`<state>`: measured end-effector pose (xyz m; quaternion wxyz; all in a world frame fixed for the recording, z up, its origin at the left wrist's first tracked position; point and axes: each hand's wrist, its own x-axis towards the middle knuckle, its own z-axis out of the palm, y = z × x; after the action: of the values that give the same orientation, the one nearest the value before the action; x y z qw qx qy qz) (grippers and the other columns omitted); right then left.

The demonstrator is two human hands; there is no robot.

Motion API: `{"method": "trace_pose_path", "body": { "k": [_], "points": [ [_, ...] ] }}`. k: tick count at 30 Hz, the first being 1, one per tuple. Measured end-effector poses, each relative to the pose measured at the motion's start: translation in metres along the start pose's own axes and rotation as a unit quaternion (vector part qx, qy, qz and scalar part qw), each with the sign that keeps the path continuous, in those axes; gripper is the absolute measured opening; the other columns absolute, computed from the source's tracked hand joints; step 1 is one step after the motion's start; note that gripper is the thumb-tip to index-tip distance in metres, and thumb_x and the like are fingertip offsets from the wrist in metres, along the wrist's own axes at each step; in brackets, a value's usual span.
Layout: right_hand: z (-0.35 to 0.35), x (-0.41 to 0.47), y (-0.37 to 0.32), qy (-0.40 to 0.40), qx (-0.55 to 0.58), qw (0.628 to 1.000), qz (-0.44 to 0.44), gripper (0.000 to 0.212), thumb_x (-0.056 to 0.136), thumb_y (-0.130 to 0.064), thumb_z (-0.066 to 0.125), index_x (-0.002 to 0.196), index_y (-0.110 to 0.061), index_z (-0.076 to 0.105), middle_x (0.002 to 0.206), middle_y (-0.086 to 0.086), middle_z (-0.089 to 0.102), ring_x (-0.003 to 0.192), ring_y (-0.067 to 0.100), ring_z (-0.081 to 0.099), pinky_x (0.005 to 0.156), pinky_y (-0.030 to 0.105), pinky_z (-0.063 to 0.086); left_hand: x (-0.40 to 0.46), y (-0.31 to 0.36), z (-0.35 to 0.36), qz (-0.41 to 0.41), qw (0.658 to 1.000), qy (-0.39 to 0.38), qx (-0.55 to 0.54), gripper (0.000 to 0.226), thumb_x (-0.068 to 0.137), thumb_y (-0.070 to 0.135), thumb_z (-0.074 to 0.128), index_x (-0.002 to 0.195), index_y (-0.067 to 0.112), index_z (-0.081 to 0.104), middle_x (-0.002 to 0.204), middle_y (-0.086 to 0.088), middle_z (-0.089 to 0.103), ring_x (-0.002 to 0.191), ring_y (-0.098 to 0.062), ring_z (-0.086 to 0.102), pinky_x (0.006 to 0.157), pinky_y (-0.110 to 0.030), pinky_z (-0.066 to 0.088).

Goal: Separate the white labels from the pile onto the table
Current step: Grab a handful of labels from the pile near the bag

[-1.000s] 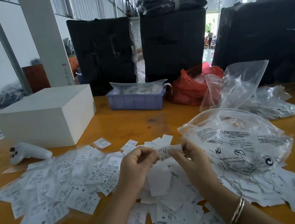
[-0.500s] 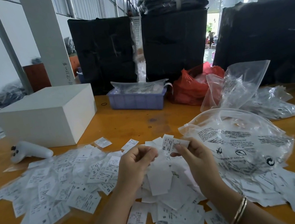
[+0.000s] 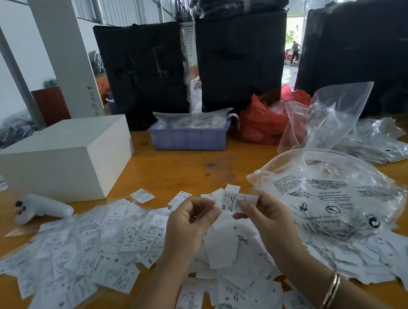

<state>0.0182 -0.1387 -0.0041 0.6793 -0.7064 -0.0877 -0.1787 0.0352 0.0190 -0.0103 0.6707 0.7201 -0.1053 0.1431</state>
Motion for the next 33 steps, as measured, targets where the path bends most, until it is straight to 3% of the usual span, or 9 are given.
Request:
{"method": "trace_pose_path", "body": {
  "k": [8, 14, 20, 30, 33],
  "points": [
    [-0.003, -0.001, -0.003, 0.018, 0.039, 0.999, 0.006, 0.011, 0.089, -0.009, 0.06, 0.086, -0.017, 0.067, 0.082, -0.001, 0.073, 0.074, 0.012, 0.069, 0.063, 0.018, 0.053, 0.0, 0.003, 0.0, 0.003, 1.0, 0.012, -0.016, 0.016, 0.08, 0.012, 0.074, 0.083, 0.026, 0.067, 0.082, 0.019, 0.071, 0.082, 0.005, 0.065, 0.063, -0.007, 0.048],
    [-0.002, -0.004, -0.002, 0.022, -0.04, 0.999, -0.023, 0.013, 0.088, -0.011, 0.062, 0.08, -0.02, 0.066, 0.076, 0.002, 0.071, 0.076, 0.022, 0.067, 0.07, 0.04, 0.053, 0.0, 0.004, 0.0, -0.001, 1.0, 0.013, -0.028, 0.013, 0.081, 0.013, 0.073, 0.084, 0.025, 0.068, 0.083, 0.015, 0.071, 0.08, 0.004, 0.066, 0.063, -0.007, 0.048],
    [0.0, -0.003, -0.002, 0.017, -0.111, 0.992, -0.061, 0.02, 0.088, -0.009, 0.063, 0.073, -0.023, 0.061, 0.066, -0.003, 0.068, 0.063, -0.003, 0.061, 0.057, 0.01, 0.042, -0.001, 0.004, 0.0, 0.002, 0.999, 0.01, -0.033, 0.013, 0.081, 0.012, 0.073, 0.082, 0.025, 0.068, 0.081, 0.014, 0.072, 0.08, 0.002, 0.067, 0.063, -0.008, 0.049],
    [-0.001, -0.003, -0.002, -0.012, -0.135, 0.989, -0.066, 0.021, 0.087, -0.006, 0.063, 0.076, -0.024, 0.062, 0.061, -0.005, 0.066, 0.06, -0.001, 0.059, 0.053, 0.009, 0.04, -0.002, 0.008, 0.0, 0.0, 0.999, -0.026, -0.019, 0.01, 0.081, 0.016, 0.071, 0.079, 0.026, 0.071, 0.073, 0.012, 0.072, 0.071, 0.001, 0.066, 0.062, -0.009, 0.048],
    [-0.002, -0.003, -0.003, -0.025, -0.139, 0.987, -0.07, 0.022, 0.086, -0.004, 0.063, 0.074, -0.022, 0.062, 0.06, -0.009, 0.064, 0.059, -0.001, 0.059, 0.053, 0.009, 0.04, -0.002, 0.01, 0.0, 0.004, 0.999, -0.036, -0.024, 0.006, 0.076, 0.03, 0.069, 0.079, 0.026, 0.072, 0.07, 0.01, 0.071, 0.066, 0.002, 0.064, 0.061, -0.01, 0.049]
  ]
}}
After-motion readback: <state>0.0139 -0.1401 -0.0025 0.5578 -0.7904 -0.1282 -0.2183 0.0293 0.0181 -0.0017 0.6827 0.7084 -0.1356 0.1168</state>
